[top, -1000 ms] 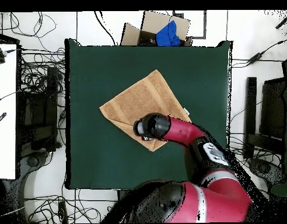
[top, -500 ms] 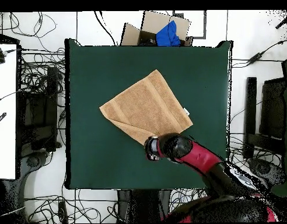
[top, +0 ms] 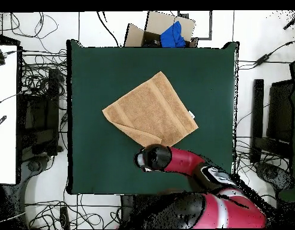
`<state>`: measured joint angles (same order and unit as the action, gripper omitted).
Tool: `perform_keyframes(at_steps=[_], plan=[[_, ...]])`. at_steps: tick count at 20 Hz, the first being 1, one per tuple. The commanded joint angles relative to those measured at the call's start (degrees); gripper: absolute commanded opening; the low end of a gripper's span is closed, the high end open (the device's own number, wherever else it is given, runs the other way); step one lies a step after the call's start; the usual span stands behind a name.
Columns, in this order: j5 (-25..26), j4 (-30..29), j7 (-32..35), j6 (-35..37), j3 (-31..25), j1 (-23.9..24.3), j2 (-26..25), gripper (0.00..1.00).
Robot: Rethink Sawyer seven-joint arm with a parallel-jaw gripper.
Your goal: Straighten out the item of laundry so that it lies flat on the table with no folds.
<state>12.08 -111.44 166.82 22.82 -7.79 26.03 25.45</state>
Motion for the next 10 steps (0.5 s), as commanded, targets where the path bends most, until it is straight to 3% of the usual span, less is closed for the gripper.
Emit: perform_keyframes(at_steps=[1,5,10], plan=[[2.09,7.10,7.68,-11.06,7.78,-9.36,-1.02,0.00],[-0.67,8.12,5.75,-9.46,9.57,-11.30,0.62,0.00],[-2.83,7.78,2.40,-2.05,8.86,-11.15,5.78,0.00]])
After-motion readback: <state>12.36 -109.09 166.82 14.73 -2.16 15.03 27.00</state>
